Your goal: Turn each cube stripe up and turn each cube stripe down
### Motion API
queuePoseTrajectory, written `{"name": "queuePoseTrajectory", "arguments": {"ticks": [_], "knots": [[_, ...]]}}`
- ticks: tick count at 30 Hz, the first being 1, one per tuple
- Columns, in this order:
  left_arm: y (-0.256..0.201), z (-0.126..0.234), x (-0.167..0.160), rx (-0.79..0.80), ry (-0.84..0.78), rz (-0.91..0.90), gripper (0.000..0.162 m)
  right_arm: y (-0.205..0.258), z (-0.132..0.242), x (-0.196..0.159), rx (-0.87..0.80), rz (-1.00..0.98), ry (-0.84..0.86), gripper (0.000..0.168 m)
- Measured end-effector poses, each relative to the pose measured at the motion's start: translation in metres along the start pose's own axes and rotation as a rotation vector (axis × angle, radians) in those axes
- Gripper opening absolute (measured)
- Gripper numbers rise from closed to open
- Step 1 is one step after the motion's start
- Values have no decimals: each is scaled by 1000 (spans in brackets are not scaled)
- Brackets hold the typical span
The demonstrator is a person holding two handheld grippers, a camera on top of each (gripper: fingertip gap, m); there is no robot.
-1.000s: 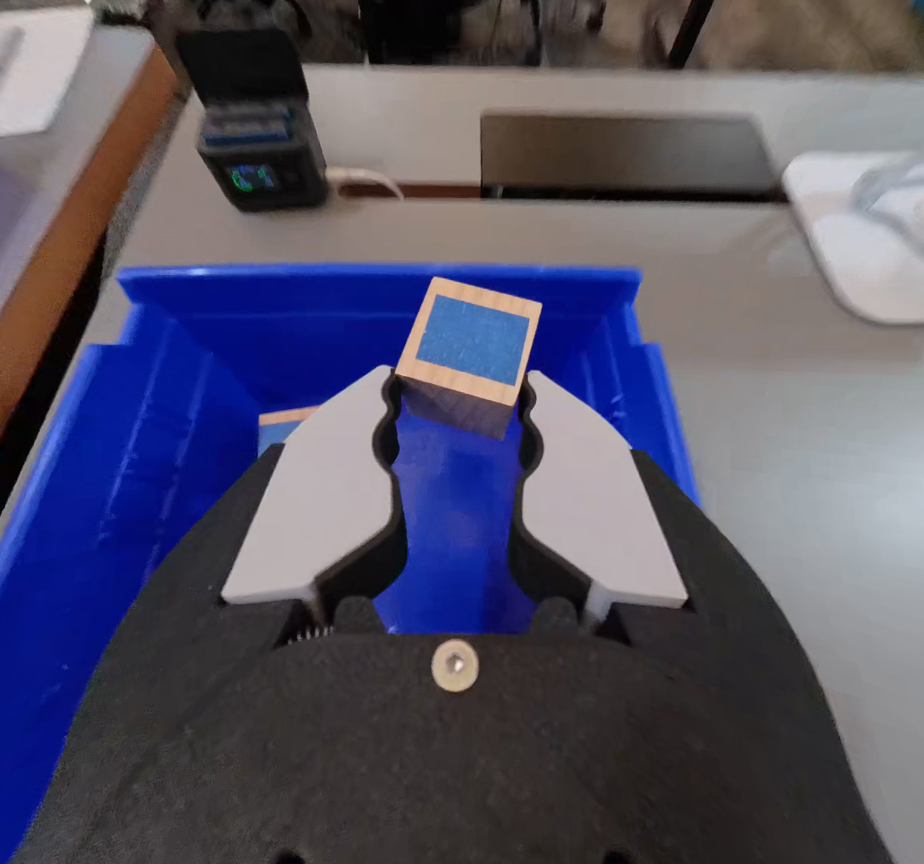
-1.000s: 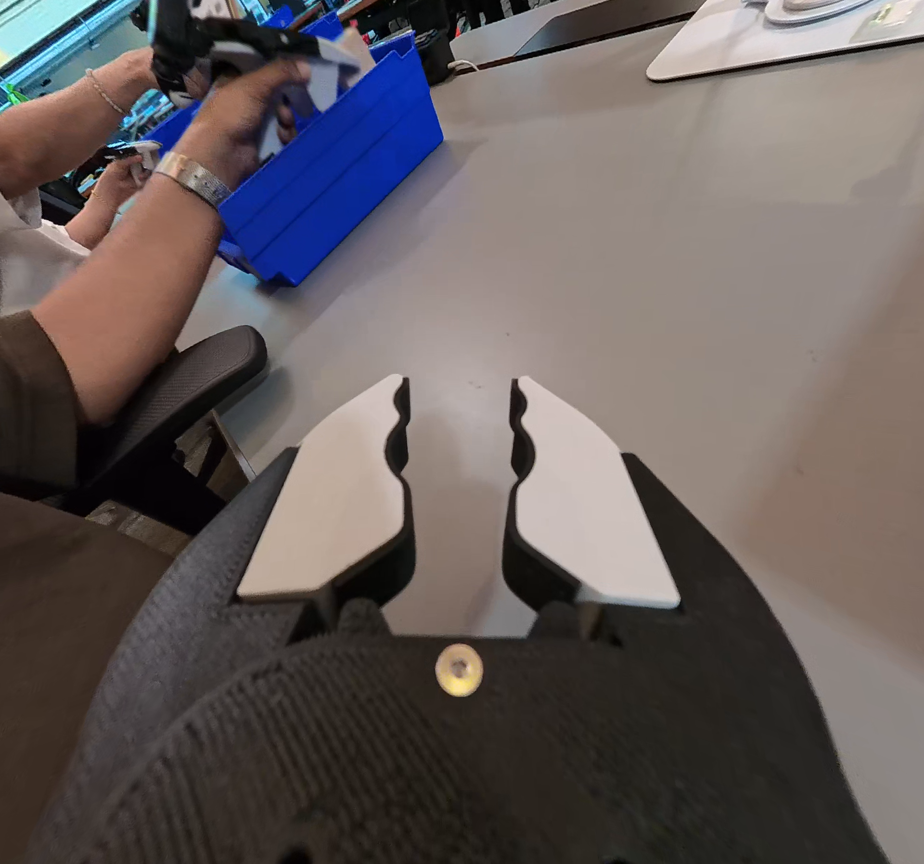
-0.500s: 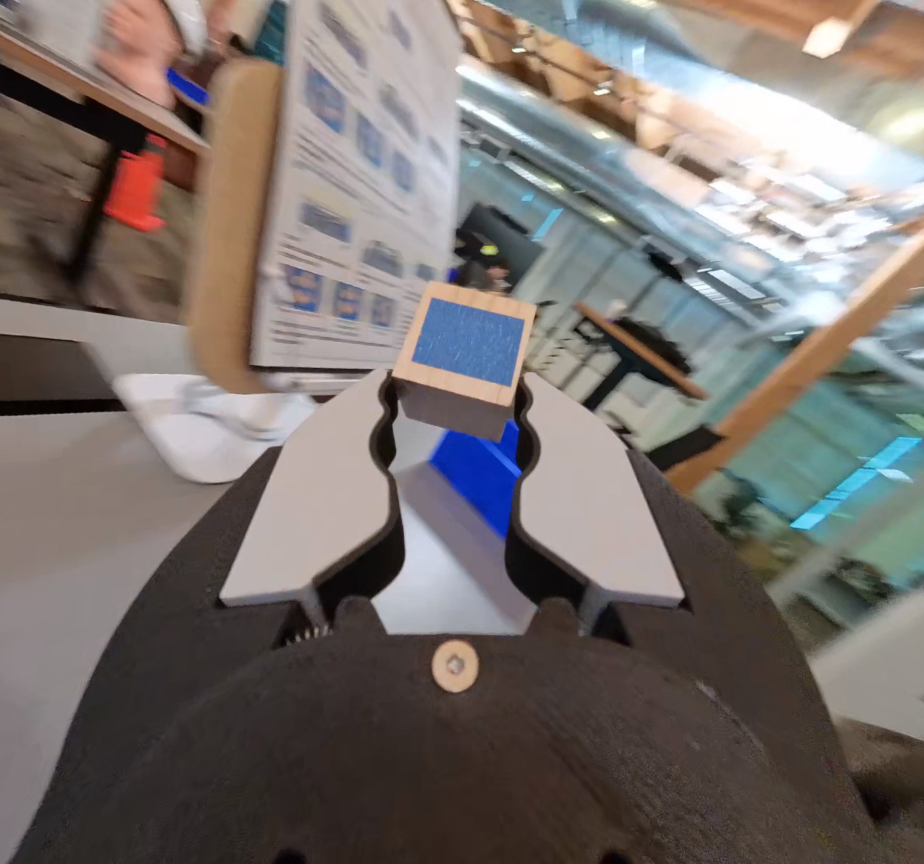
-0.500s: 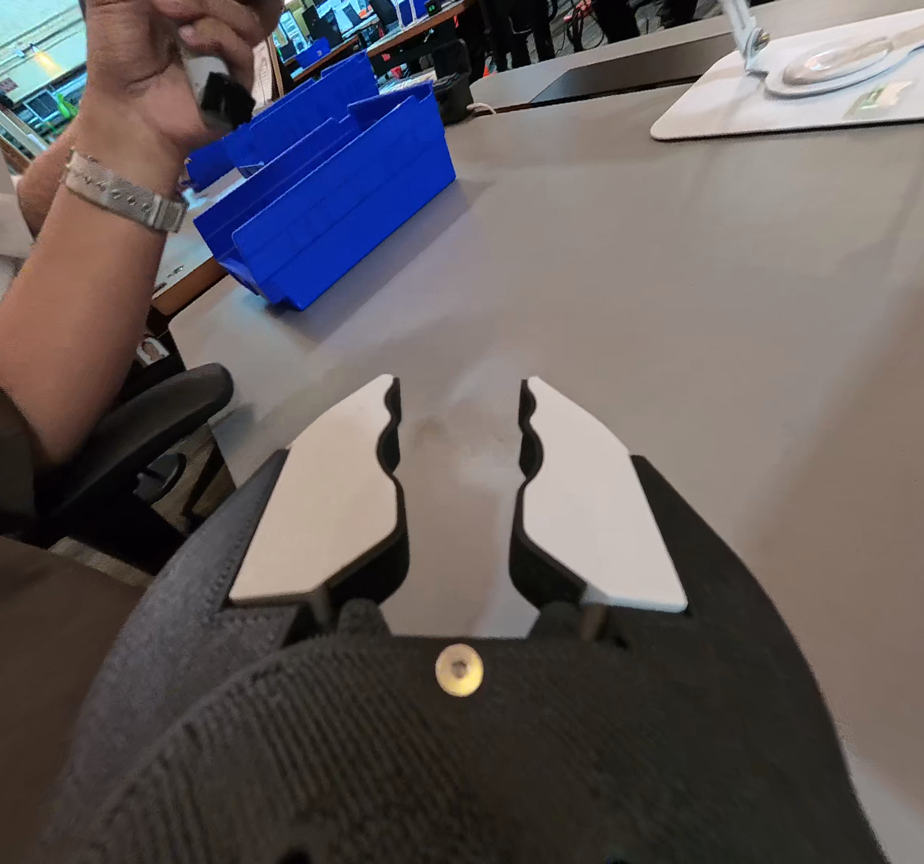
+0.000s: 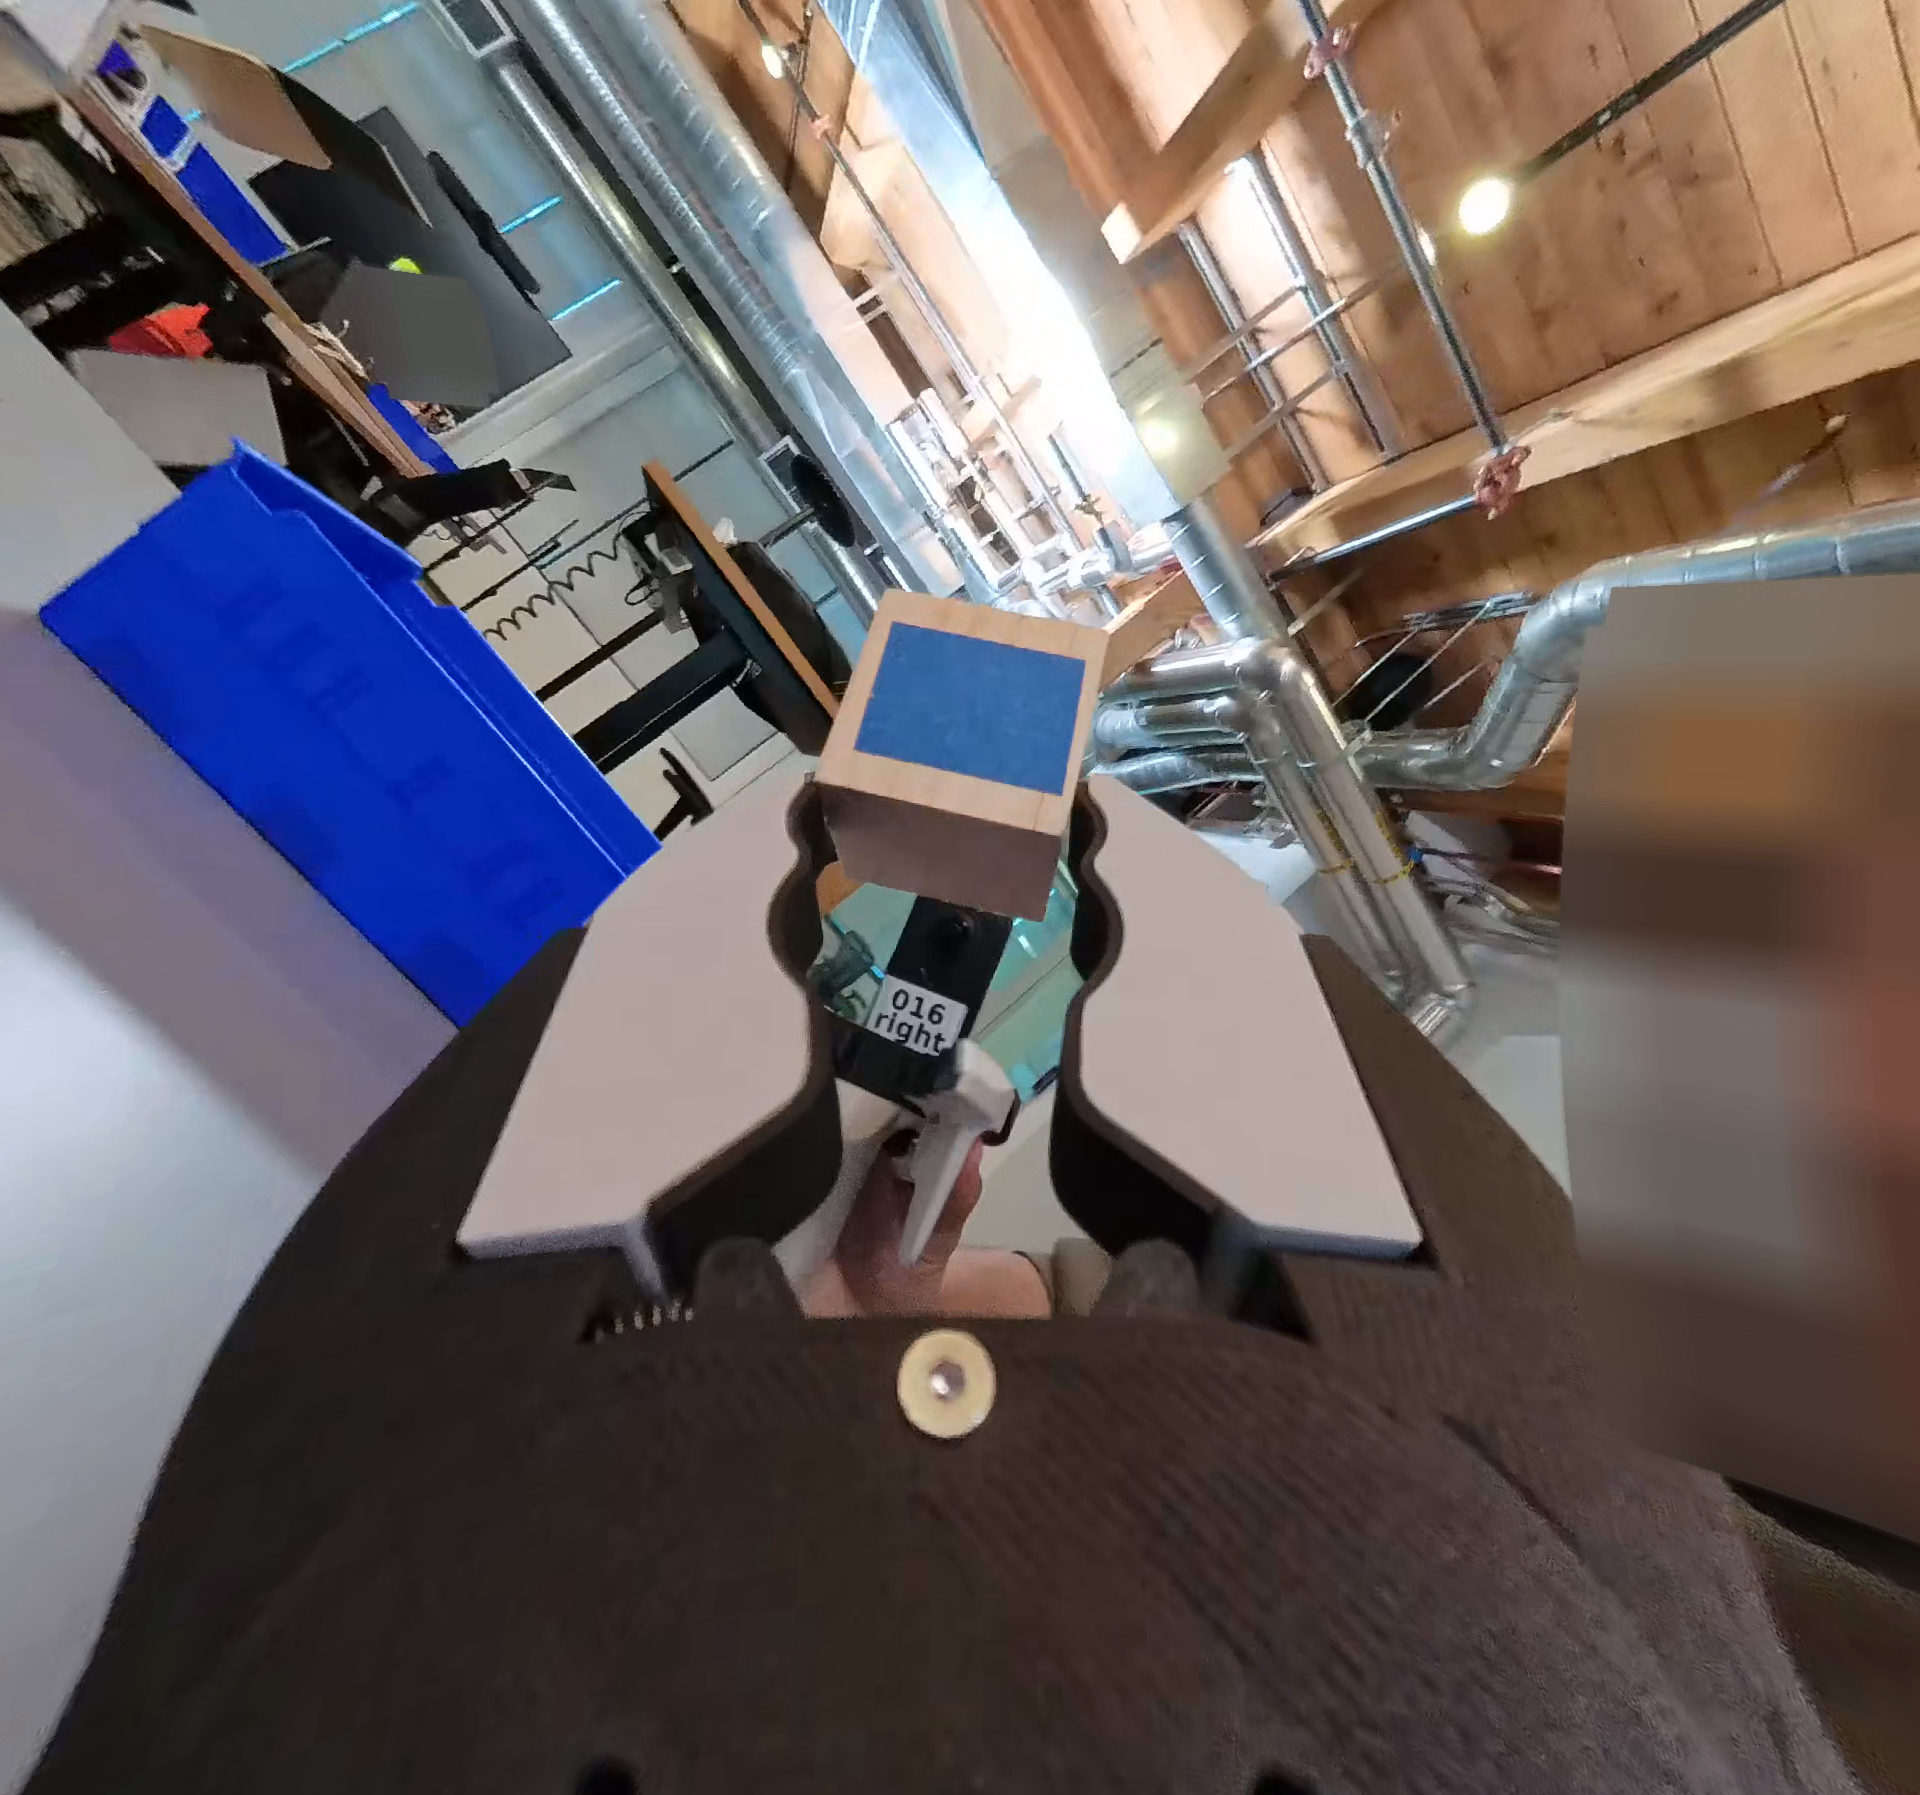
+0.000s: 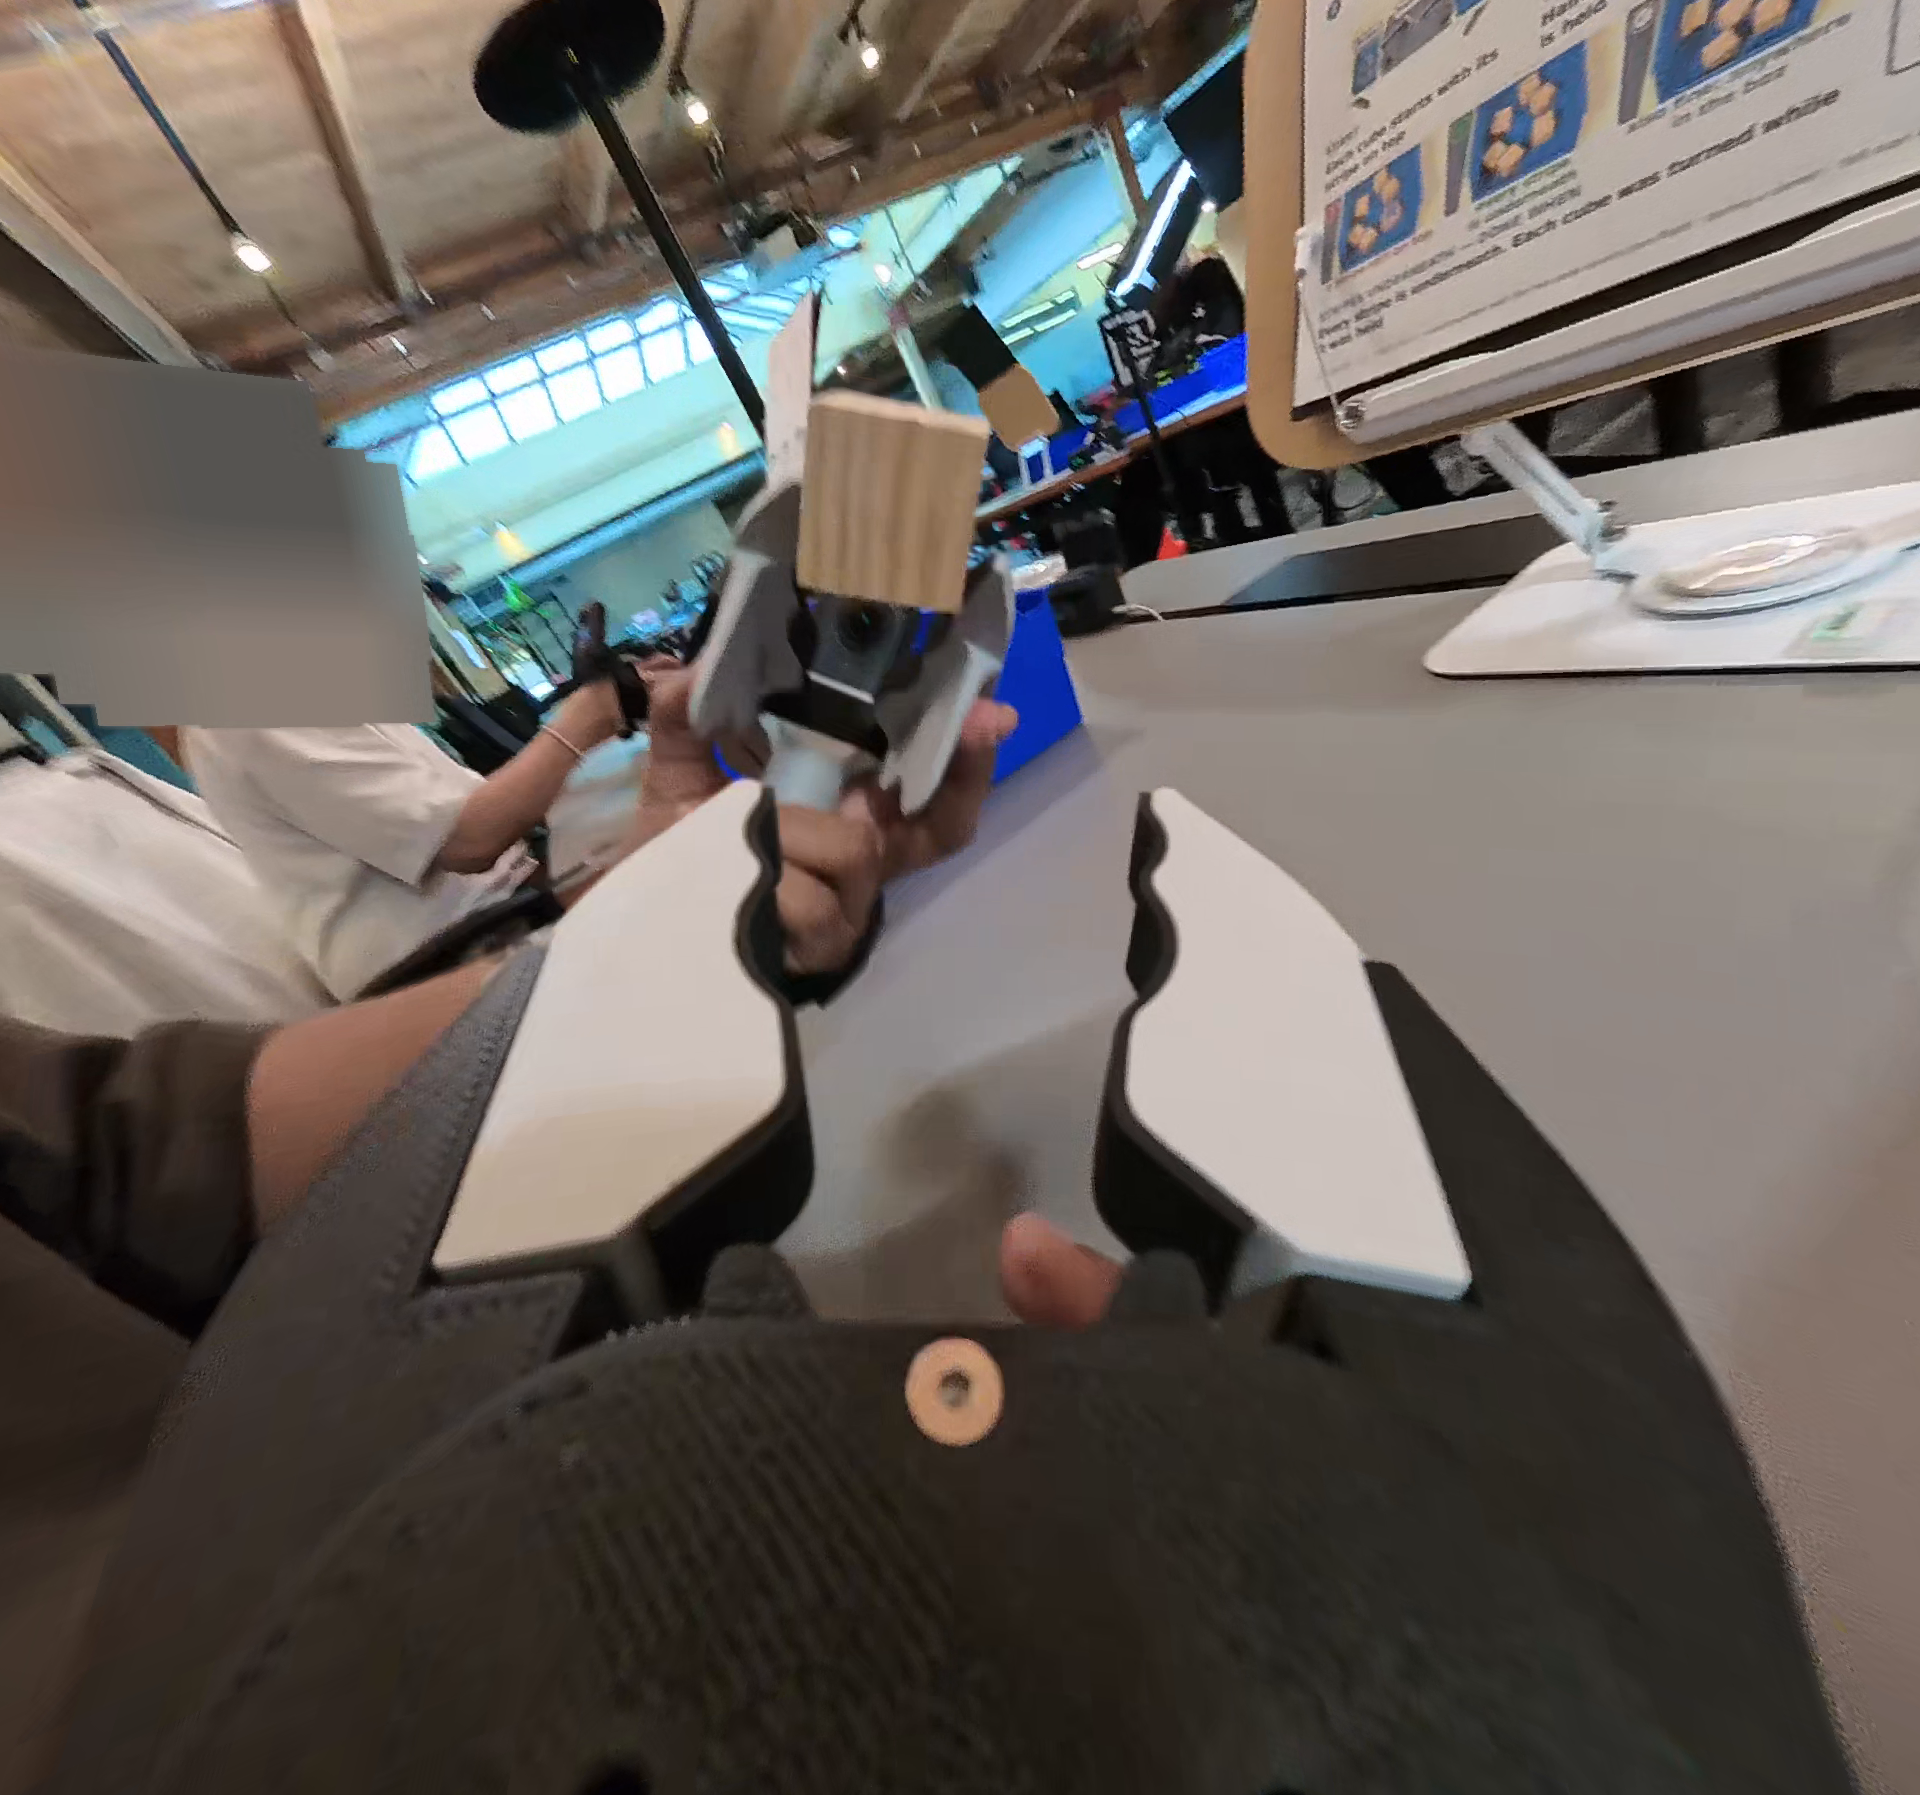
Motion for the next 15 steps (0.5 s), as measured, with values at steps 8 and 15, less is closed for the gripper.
{"name": "queuePoseTrajectory", "arguments": {"ticks": [8, 15], "knots": [[13, -17, -46, -24, 94, -8, 45, 5, -10, -4, 56, -106, -27, 60], [31, -23, -64, 8, 119, 24, 45, 0, -10, -1, 78, -170, -55, 45]]}}
Point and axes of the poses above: each gripper's, where its closed fingertips meet, z back along the fingers, x out of its top, y = z × x across the jaws, the point moved 1 cm from there along z, back along the fingers, and after that the axes turned 3 degrees about y, right-handed, at the moved point
